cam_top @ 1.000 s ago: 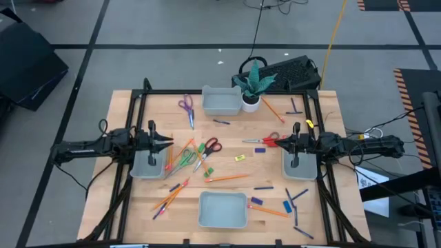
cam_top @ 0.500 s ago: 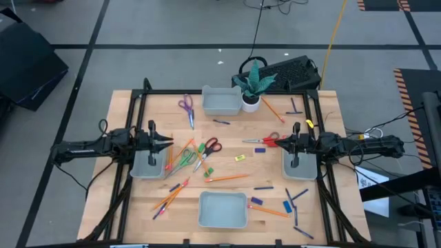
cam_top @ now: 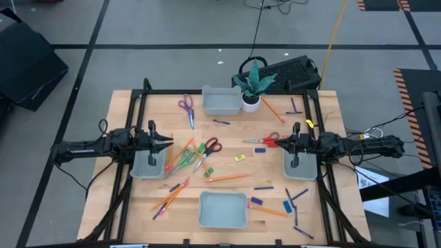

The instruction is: Sort crayons/erasers/pens/pencils in bins

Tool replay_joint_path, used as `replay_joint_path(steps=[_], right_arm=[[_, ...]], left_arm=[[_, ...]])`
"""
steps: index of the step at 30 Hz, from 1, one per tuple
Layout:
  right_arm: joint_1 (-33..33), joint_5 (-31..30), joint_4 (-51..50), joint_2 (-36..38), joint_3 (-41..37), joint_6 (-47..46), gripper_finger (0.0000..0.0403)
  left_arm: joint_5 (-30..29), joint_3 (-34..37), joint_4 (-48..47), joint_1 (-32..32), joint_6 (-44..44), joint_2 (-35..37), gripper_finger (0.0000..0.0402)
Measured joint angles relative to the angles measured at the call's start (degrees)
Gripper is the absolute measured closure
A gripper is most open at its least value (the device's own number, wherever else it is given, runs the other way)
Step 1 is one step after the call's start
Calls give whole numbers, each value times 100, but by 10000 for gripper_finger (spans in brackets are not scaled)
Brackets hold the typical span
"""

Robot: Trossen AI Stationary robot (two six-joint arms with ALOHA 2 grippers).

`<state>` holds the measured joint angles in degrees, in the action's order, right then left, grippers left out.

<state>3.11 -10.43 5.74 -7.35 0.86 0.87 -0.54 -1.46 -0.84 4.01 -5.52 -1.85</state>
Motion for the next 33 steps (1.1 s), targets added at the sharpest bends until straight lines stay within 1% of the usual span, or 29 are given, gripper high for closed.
replay_joint_path(steps=[15, 20, 28, 33], right_arm=[[-8, 6, 0, 0, 0, 0, 401], [-249, -2, 0, 0, -2, 1, 401], [-275, 1, 10, 0, 0, 0, 401], [-275, -2, 390, -2, 0, -67, 401]], left_arm=[[0, -1, 0, -2, 0, -1, 325], [0, -2, 4, 0, 0, -1, 325], [0, -1, 9, -1, 0, -1, 325], [0, -2, 11, 0, 0, -2, 325]])
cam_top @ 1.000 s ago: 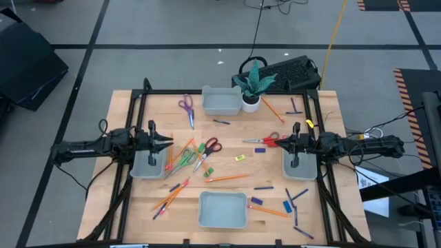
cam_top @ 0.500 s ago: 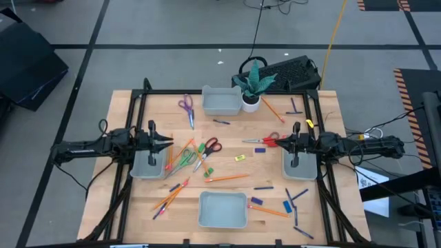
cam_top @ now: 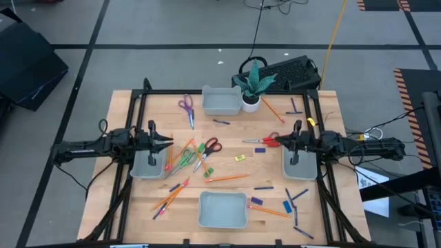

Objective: Sort crayons/erasers/pens/pencils in bins
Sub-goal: Put the blue crayon into the middle right gray bin

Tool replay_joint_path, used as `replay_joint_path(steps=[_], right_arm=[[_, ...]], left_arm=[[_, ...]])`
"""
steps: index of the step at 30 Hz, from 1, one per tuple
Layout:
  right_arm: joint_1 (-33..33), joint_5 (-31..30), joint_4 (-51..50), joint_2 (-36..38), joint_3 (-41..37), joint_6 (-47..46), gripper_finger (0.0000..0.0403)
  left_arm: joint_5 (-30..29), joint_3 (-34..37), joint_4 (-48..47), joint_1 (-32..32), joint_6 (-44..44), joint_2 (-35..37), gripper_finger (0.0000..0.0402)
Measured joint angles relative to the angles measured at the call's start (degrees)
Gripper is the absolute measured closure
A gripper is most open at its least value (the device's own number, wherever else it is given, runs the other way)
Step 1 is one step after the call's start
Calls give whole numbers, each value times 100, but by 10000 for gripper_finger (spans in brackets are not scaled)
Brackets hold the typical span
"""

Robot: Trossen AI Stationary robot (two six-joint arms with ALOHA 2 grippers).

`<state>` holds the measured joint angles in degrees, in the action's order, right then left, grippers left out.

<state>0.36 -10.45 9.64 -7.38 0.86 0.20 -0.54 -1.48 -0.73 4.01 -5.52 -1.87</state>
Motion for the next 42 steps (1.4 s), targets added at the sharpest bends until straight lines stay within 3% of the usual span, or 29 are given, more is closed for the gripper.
replay_joint_path(steps=[3, 7, 16, 20, 24, 29, 36, 42], right_arm=[[38, 316, 654, -78, 0, -519, 401], [355, 27, 982, -677, 268, -794, 401], [1991, -1559, 556, -4203, 2035, -199, 401], [2623, -2391, 151, -5399, 2833, -587, 401], [3137, -2075, -1276, -6242, 3719, -546, 399], [3600, -1570, -3084, -7424, 4735, -1451, 364], [3685, -549, -3435, -8371, 4874, -2283, 279], [3638, -549, -3426, -8666, 4874, -2363, 275]], left_arm=[[0, 0, 2, -2, 0, 0, 325], [0, 2, 0, 0, 0, 0, 325], [-1, 1, -2, 0, 1, 0, 325], [-2, 0, 11, 0, 0, 2, 325], [-4, 0, 42, 0, 0, 2, 325], [-4, 2, 46, 0, 0, 0, 325], [-3, 1, 48, -1, 0, 1, 325], [-2, 0, 48, -2, 0, 2, 325]])
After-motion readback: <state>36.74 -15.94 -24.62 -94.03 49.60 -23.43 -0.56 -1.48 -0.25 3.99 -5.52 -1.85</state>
